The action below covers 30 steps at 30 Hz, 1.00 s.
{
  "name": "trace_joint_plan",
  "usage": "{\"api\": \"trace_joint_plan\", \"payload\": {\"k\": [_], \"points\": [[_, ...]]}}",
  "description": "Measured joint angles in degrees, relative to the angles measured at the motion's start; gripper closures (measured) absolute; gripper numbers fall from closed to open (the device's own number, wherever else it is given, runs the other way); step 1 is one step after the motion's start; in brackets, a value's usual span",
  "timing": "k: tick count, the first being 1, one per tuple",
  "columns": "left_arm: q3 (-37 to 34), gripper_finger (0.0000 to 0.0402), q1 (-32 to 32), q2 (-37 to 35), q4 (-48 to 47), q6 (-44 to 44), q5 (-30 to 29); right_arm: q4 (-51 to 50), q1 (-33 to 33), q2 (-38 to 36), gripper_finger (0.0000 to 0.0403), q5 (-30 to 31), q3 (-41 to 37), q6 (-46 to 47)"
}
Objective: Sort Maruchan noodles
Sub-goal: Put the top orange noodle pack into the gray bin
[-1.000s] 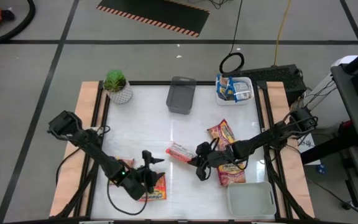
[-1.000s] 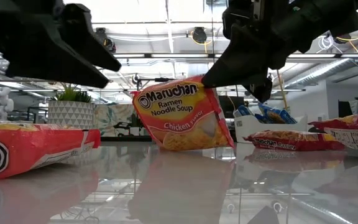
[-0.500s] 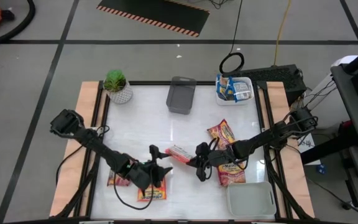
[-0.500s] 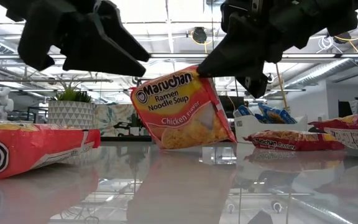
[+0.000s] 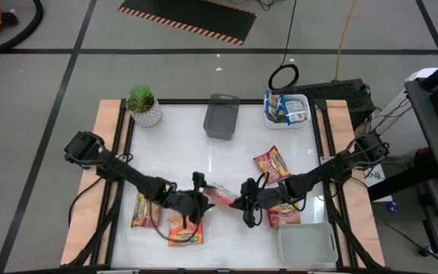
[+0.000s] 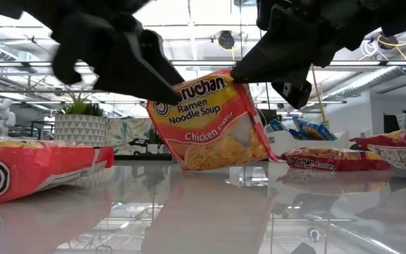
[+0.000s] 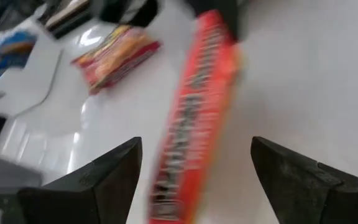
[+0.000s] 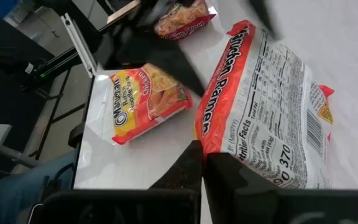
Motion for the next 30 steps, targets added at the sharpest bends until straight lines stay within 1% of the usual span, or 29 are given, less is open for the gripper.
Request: {"api": "trace_joint_plan", "payload": {"k": [4, 7, 9, 12, 17, 24, 27, 30], "points": [[0.00, 0.0096, 2.09, 0.00, 0.00, -1.91, 0.53, -0.01, 0.02, 0.00, 0.0403, 0.02, 0.00, 0.07], [0.00, 0.0098, 2.85, 0.00, -0.05, -2.82, 4.38, 0.01, 0.24, 0.00, 0.0403, 0.18, 0.00, 0.12], [0.00, 0.0108, 2.98, 0.00, -0.08, -2.87, 6.50, -0.01, 0.28, 0.00, 0.0403, 0.23, 0.00, 0.12], [0.00, 0.0138, 2.76, 0.00, -0.08, -2.87, 6.93, 0.00, 0.33, 0.00, 0.0403, 0.25, 0.00, 0.11], [0.00, 0.0197, 2.78, 0.00, -0.12, -2.87, 6.93, 0.86, 0.33, 0.00, 0.0403, 0.27, 0.00, -0.20], [0.00, 0.0270, 2.59, 0.00, -0.34, -2.42, 6.80, 4.27, 0.31, 0.00, 0.0403, 0.35, 0.00, -3.56], [0.00, 0.0291, 2.11, 0.00, -0.28, -2.32, 5.36, 5.03, 0.28, 0.00, 0.0403, 0.40, 0.00, -4.73], [0.00, 0.0299, 1.64, 0.00, 0.11, -1.99, 4.07, 5.46, 0.28, 0.00, 0.0403, 0.40, 0.00, -5.87]]}}
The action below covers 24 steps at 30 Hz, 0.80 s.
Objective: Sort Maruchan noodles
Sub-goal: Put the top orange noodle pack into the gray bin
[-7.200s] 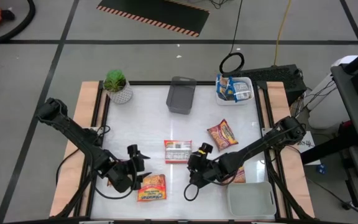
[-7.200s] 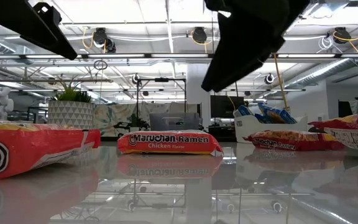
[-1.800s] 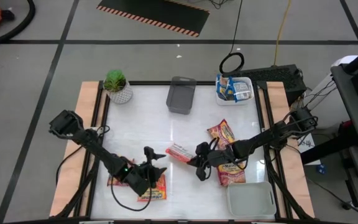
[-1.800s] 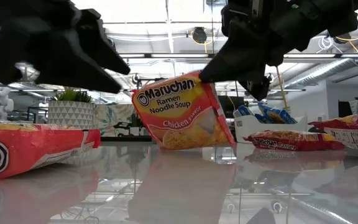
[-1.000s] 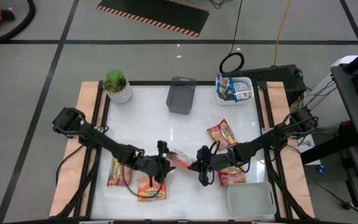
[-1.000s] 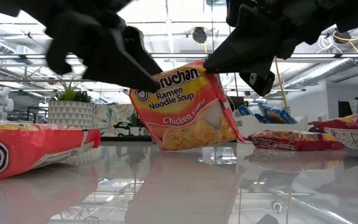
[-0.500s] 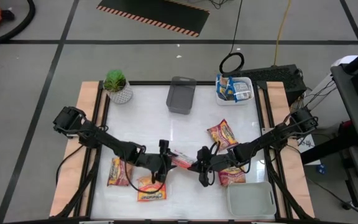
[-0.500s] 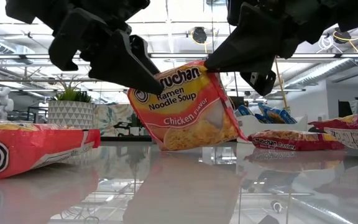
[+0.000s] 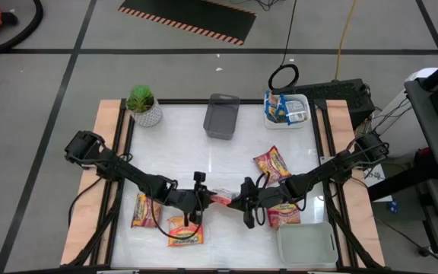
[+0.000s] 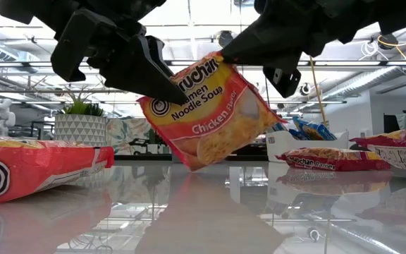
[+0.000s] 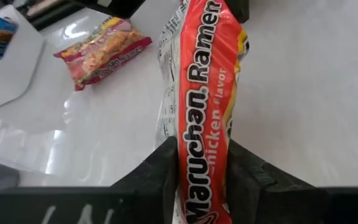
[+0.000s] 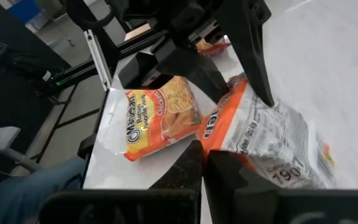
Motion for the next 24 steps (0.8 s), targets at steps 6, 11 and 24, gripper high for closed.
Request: {"api": "trace_joint_plan", "payload": {"k": [6, 11, 24], "points": [[0.00, 0.0304, -1.33, -0.04, 2.23, 0.79, -1.19, 0.65, 0.09, -0.56, 0.0402, -0.46, 0.00, -2.05], [0.00, 0.0305, -2.56, -2.03, 4.51, 0.76, -1.93, 0.75, 1.32, -4.51, 0.0378, 2.63, 0.01, -4.94], [0.07, 0.0305, -6.87, -5.90, 9.20, -0.13, -0.57, 1.39, 14.56, -15.54, 0.0260, 22.87, 0.02, -11.15]]}}
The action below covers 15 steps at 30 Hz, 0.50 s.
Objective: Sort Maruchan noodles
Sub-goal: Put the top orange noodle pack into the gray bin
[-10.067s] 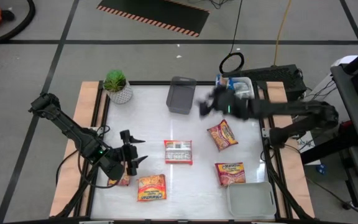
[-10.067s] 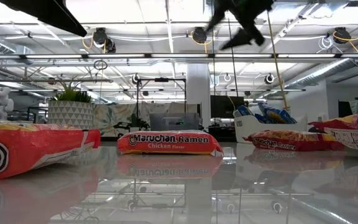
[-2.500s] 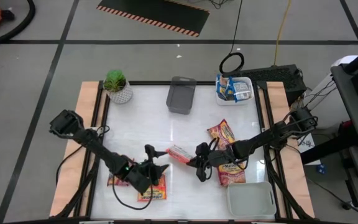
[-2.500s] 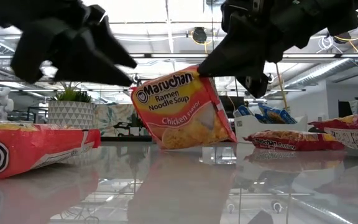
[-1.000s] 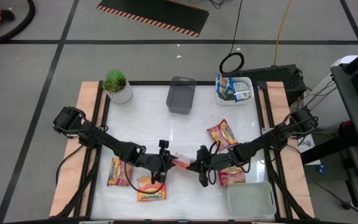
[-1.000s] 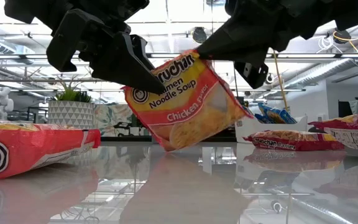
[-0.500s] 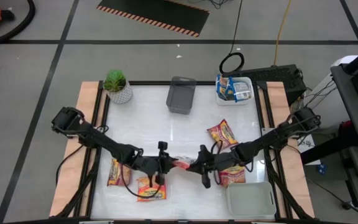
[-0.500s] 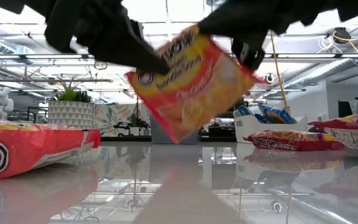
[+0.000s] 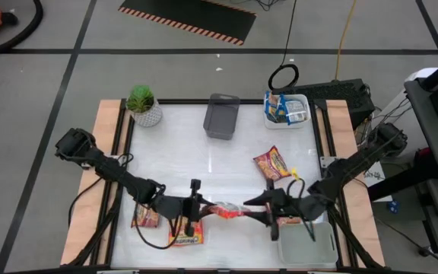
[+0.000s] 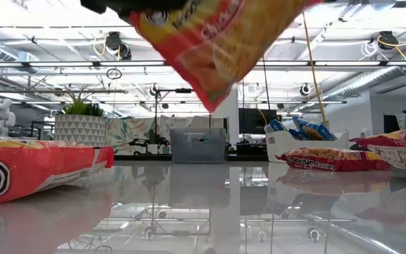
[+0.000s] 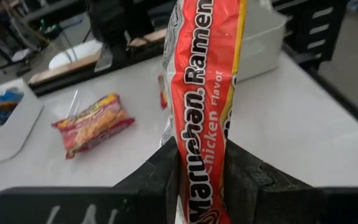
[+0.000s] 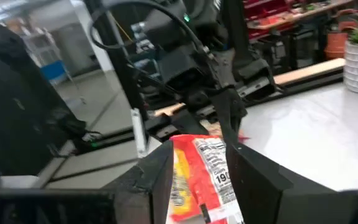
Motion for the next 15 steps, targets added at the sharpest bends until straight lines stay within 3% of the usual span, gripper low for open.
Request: {"api": "trace_joint_plan", "payload": {"k": [11, 15], "points": [[0.02, 0.0305, -1.02, 0.02, 7.73, 1.17, 0.27, 8.14, 4.59, -0.26, 0.0255, 3.46, 0.00, -4.35], [0.02, 0.0305, -1.02, 0.04, 9.58, 0.91, 2.59, 12.53, 4.66, -0.26, 0.0254, 7.62, 0.00, -7.49]]}}
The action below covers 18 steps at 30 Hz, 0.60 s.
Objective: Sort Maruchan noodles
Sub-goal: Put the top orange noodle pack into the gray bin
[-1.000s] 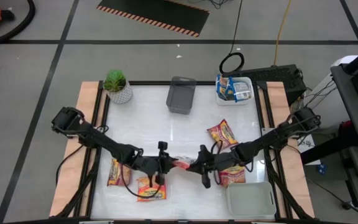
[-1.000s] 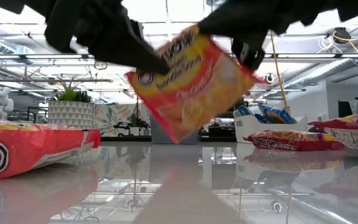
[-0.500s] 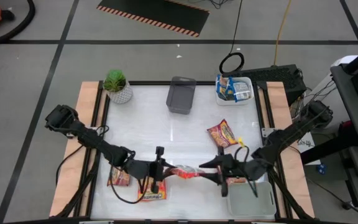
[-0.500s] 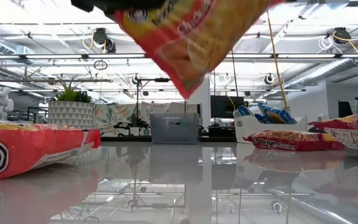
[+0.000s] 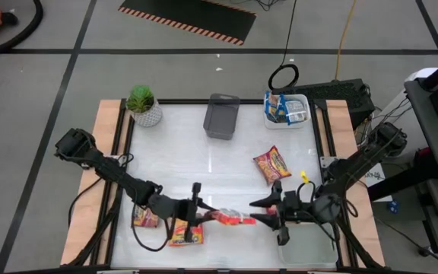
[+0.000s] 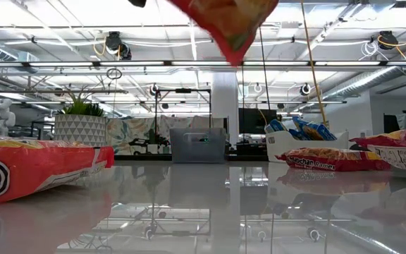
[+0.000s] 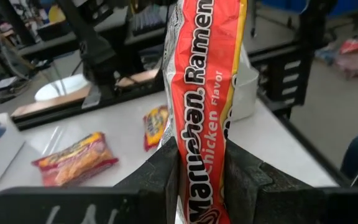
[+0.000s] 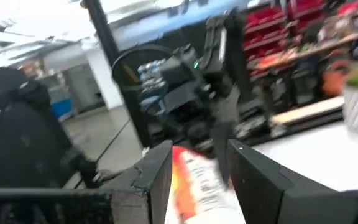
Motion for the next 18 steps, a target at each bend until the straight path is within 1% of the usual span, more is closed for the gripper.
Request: {"api": "trace_joint_plan", "payload": {"k": [1, 4, 8, 18], "points": [[0.00, 0.0305, 0.00, 0.00, 0.97, -0.01, 0.58, 1.43, -0.01, 0.00, 0.0254, 0.96, 0.00, -1.35], [0.04, 0.0305, -0.31, -0.01, 3.47, 0.17, 1.94, 6.37, -0.04, 0.00, 0.0254, 1.31, 0.00, -5.99], [2.13, 0.0305, -0.90, 0.00, 3.44, 2.37, 2.53, 10.38, 0.01, 0.00, 0.0254, 1.12, 0.00, -10.82], [9.62, 0.0304, -1.18, 0.00, -4.19, 7.41, 3.24, 9.86, -0.01, 0.00, 0.0254, 1.12, 0.01, -11.61]]}}
